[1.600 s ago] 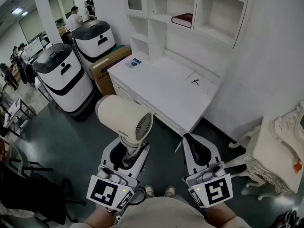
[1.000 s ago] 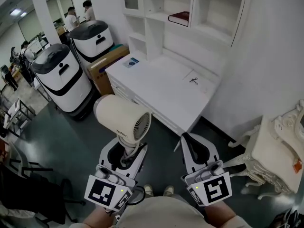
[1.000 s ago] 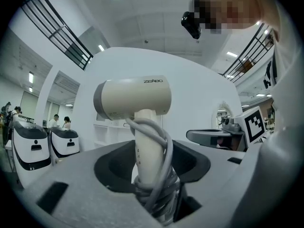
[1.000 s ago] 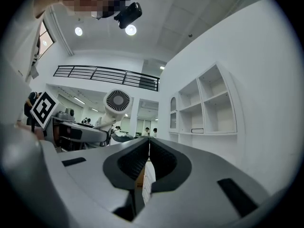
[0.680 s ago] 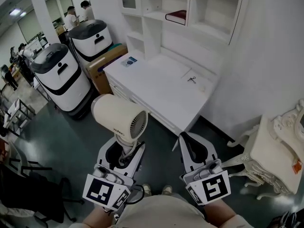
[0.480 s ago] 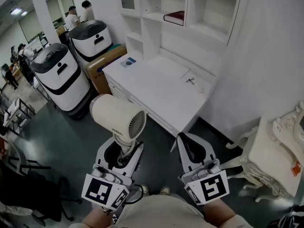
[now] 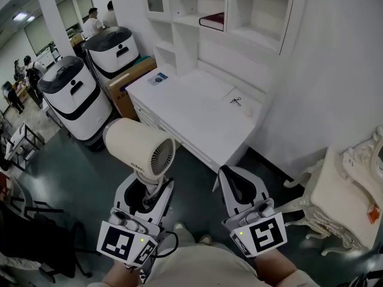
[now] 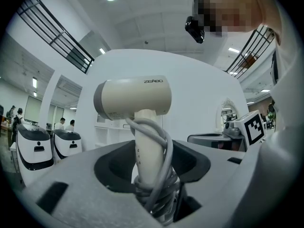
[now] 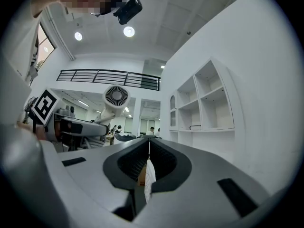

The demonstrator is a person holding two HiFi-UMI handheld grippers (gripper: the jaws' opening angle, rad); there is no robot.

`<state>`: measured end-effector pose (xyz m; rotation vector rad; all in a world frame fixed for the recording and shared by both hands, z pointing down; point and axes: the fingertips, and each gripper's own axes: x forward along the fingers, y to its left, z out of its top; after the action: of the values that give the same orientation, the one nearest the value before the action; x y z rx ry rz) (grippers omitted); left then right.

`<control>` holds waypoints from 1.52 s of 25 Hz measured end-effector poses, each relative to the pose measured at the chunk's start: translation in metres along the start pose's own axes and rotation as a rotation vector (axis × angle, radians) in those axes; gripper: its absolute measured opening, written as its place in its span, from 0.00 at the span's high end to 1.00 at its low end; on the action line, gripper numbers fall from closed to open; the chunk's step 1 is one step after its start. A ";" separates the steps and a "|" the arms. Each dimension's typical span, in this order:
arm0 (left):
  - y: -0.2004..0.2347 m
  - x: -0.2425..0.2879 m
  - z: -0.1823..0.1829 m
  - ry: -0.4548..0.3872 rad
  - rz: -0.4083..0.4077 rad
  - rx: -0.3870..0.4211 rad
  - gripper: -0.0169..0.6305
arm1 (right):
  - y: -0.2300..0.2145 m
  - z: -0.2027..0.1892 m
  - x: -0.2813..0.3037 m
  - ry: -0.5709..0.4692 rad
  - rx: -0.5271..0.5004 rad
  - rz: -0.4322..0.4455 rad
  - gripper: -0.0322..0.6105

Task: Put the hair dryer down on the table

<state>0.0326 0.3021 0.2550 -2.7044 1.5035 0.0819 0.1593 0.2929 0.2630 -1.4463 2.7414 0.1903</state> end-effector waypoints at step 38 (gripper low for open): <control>0.224 0.167 -0.028 -0.022 -0.040 -0.042 0.63 | -0.054 -0.043 0.281 0.024 -0.016 -0.012 0.92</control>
<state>-0.0695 0.0405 0.2685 -2.7547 1.4575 0.1426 0.0459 0.0267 0.2756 -1.4779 2.7555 0.1970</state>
